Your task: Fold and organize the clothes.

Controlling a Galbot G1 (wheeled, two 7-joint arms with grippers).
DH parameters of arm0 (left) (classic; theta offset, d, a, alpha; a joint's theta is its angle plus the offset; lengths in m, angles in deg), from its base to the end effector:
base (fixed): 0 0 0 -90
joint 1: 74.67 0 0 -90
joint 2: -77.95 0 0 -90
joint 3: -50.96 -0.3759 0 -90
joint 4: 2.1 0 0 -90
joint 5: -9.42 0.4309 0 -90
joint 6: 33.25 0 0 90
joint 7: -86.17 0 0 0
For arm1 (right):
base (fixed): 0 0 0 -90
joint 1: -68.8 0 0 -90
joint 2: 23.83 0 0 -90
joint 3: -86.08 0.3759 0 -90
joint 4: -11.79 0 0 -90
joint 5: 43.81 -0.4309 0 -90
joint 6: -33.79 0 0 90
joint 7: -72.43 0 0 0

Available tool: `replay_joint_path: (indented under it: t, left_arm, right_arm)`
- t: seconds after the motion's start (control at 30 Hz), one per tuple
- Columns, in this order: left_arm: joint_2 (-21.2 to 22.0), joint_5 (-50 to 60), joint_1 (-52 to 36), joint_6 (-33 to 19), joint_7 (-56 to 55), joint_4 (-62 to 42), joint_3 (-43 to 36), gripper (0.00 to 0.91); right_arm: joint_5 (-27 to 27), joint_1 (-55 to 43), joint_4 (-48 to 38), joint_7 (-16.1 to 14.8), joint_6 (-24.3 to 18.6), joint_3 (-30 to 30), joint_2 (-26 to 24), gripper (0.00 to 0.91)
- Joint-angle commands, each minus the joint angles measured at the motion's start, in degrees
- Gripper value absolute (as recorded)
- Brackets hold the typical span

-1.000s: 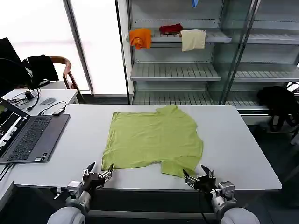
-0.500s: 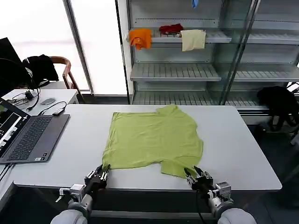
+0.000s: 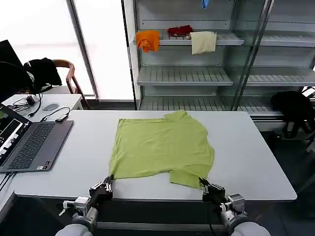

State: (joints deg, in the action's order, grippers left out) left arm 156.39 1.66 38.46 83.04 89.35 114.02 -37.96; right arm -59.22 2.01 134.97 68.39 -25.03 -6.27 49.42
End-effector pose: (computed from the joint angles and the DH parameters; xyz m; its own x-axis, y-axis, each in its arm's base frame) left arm 0.2846 0.0445 -0.3184 -0.9106 0.0955 0.4020 0.1196 0.9922 0.0353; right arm 0.2766 -0.0262 -0.2692 -0.8861 -0.2537 0.3880 -0.2577 0.9653 0.0425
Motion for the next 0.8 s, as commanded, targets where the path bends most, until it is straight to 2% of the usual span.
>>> replay_joint_path:
  t: [0.03, 0.3, 0.47, 0.8]
  left_arm:
    - [0.33, -0.30, -1.08, -2.41, -0.16, 0.25, 0.64, 0.000]
    - [0.44, -1.83, -6.95, -2.16, -0.30, -0.84, 1.19, 0.000]
    - [0.34, -3.15, -12.91, -0.17, -1.12, -2.62, 1.07, 0.000]
    - [0.73, -3.86, -19.03, 1.57, -1.75, -6.45, -0.20, 0.000]
  right_arm:
    - [-0.39, -0.34, 0.61, 0.36, -0.51, 0.06, 0.23, 0.000]
    - [-0.47, -6.79, -1.06, 1.97, 0.90, -0.64, 4.02, 0.000]
    - [0.01, -12.26, -3.53, 2.32, 1.93, -1.24, 6.43, 0.000]
    - [0.33, -23.29, -12.93, 3.73, 2.04, -2.63, 9.27, 0.000]
